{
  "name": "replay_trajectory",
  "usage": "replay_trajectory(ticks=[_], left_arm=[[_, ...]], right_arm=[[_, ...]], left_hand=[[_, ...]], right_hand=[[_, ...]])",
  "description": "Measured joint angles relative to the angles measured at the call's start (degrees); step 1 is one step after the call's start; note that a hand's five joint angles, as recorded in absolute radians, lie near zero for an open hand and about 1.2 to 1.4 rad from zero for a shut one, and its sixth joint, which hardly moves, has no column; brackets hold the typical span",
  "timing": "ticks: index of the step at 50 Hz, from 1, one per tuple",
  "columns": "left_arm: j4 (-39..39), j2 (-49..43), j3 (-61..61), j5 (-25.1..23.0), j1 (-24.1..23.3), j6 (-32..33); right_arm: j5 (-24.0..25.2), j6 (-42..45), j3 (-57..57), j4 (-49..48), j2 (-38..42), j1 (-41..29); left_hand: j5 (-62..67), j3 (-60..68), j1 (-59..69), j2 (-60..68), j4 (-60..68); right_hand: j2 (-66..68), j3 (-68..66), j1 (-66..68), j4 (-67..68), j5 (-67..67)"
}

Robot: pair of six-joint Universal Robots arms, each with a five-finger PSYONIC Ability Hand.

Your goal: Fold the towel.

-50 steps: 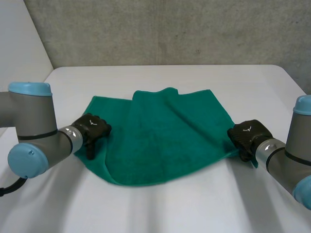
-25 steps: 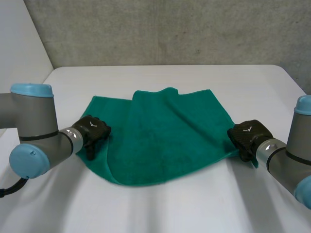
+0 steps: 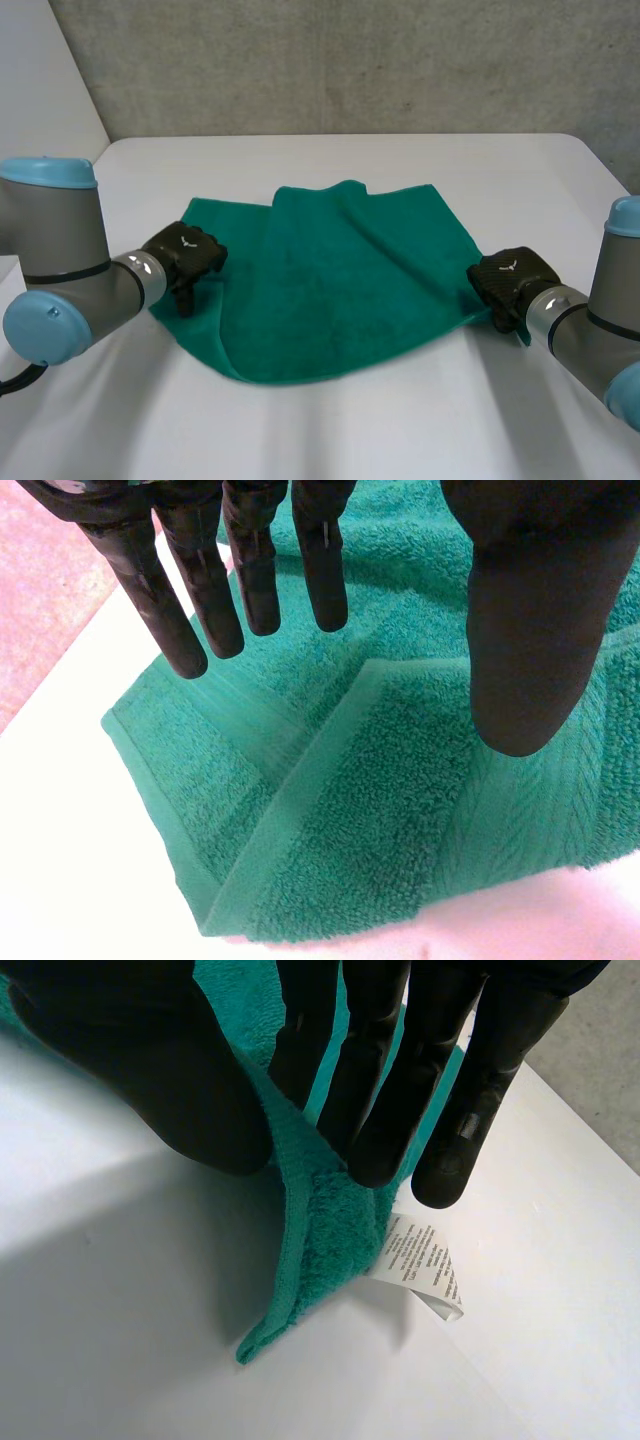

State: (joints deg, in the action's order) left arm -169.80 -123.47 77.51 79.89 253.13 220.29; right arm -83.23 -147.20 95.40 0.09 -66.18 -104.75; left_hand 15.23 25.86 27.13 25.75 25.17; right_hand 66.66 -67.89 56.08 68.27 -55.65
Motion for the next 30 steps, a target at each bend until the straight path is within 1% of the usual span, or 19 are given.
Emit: replay_trajectory(ticks=[21, 22, 23, 24, 26, 27, 30], left_arm=[[-0.1, -5.7, -0.8, -0.1, -0.1, 0.6], [-0.1, -5.6, -0.9, -0.1, -0.1, 0.6], [-0.1, -5.5, -0.9, 0.1, -0.1, 0.6], [-0.1, -5.5, -0.9, 0.1, -0.1, 0.6], [-0.1, -5.0, -0.8, 0.4, -0.1, 0.6], [-0.2, -4.8, -0.8, 0.5, 0.0, 0.5], [-0.6, -3.4, -0.5, 1.4, 0.0, 0.4]], right_arm=[[-0.2, 1.8, 0.0, 0.0, 0.2, 0.1], [-0.2, 1.9, 0.0, 0.0, 0.3, 0.1], [-0.2, 1.9, 0.0, 0.0, 0.3, 0.1], [-0.2, 1.9, 0.0, 0.0, 0.3, 0.1], [-0.2, 1.9, 0.0, 0.0, 0.4, 0.1], [-0.2, 1.9, 0.0, 0.0, 0.4, 0.2], [-0.2, 1.9, -0.2, 0.0, 0.5, 0.2]], left_hand=[[0.0, 0.0, 0.0, 0.0, 0.0], [11.7, 11.2, 5.8, 12.2, 11.9], [26.1, 25.9, 7.8, 25.6, 27.1], [26.1, 25.9, 7.8, 25.6, 27.1], [38.7, 37.9, 7.7, 38.0, 39.6], [41.2, 40.4, 7.7, 40.5, 41.8], [42.6, 41.9, 7.7, 42.2, 42.9]], right_hand=[[0.0, 0.0, 0.0, 0.0, 0.0], [0.0, 0.0, 0.0, 0.0, 0.0], [0.0, 0.0, 0.0, 0.0, 0.0], [0.0, 0.0, 0.0, 0.0, 0.0], [0.0, 0.0, 0.0, 0.0, 0.0], [0.0, 0.0, 0.0, 0.0, 0.0], [0.0, 0.0, 0.0, 0.0, 0.0]])
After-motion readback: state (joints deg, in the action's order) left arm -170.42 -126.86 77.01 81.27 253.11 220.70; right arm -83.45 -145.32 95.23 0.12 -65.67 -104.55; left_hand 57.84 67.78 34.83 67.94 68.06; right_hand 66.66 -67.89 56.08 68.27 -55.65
